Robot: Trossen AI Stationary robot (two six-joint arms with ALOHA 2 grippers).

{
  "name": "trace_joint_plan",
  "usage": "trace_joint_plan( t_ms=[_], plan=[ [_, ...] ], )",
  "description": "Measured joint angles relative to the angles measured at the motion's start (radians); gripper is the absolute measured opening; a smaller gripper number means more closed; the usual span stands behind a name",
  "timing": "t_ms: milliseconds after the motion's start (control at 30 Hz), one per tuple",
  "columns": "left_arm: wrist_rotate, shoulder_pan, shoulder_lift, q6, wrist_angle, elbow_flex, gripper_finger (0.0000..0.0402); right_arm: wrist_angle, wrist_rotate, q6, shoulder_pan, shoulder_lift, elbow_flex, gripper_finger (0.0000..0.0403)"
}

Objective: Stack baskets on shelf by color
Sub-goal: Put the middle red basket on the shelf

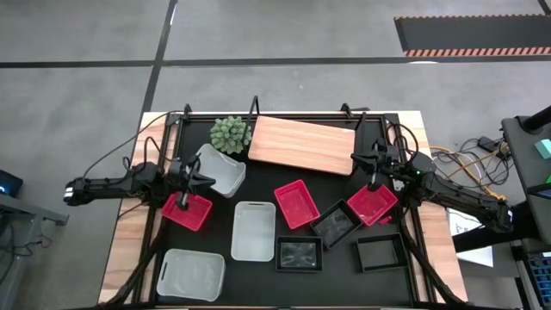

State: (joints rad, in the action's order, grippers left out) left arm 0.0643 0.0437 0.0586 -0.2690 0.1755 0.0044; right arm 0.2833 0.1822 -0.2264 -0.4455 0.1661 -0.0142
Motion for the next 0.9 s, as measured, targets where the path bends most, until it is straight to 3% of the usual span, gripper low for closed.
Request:
trace_joint_plan(
  t_ms=[267, 567, 700, 900],
  plan=[
    [-0.004, 0.0, -0.002, 0.173, 0.06, 0.0, 0.0, 0.089, 0.0, 0.0, 0.0, 0.0, 0.0, 0.0011],
    [-0.004, 0.0, -0.002, 0.164, 0.305, 0.0, 0.0, 0.166, 0.0, 0.0, 0.0, 0.0, 0.0, 0.0011],
    [0.001, 0.0, 0.004, 0.056, 0.349, 0.0, 0.0, 0.185, 0.0, -0.002, 0.0, 0.001, 0.0, 0.0011],
    [-0.036, 0.0, 0.044, 0.041, 0.455, 0.008, 0.0, 0.334, 0.058, 0.039, 0.0, 0.001, 0.0, 0.0011]
  ],
)
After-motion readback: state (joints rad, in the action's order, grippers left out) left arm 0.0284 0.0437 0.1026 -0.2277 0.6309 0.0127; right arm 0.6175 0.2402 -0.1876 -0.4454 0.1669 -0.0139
